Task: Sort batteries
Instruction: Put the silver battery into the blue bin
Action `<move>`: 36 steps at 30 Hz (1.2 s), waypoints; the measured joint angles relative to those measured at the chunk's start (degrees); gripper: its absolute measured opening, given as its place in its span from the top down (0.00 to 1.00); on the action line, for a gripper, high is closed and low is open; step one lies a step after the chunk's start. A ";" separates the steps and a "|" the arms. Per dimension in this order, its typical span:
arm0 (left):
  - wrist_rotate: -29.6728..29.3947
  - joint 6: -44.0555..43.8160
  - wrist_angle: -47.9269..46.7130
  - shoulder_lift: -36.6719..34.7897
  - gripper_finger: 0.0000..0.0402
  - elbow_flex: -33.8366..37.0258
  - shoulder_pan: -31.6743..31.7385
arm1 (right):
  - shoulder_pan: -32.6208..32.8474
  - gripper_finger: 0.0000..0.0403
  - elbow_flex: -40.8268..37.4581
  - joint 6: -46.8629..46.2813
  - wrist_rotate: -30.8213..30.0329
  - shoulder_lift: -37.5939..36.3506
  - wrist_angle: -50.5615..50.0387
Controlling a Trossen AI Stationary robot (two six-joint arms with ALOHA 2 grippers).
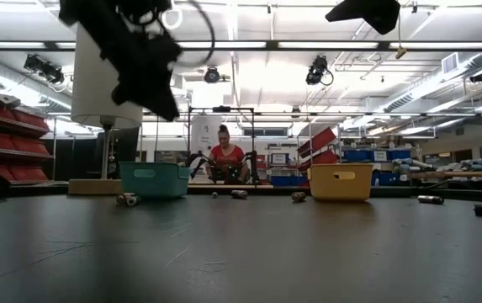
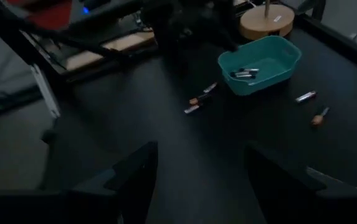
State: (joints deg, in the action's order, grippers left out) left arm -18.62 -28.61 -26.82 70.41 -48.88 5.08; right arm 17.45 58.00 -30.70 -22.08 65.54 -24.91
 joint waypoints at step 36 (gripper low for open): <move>-12.00 -68.02 -9.83 16.43 0.54 4.13 -20.41 | -5.05 0.39 -3.89 15.14 8.62 6.58 13.95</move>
State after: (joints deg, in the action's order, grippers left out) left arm -30.62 -96.63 -36.66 86.85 -44.75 -15.33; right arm 12.40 54.11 -15.56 -13.47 72.12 -10.96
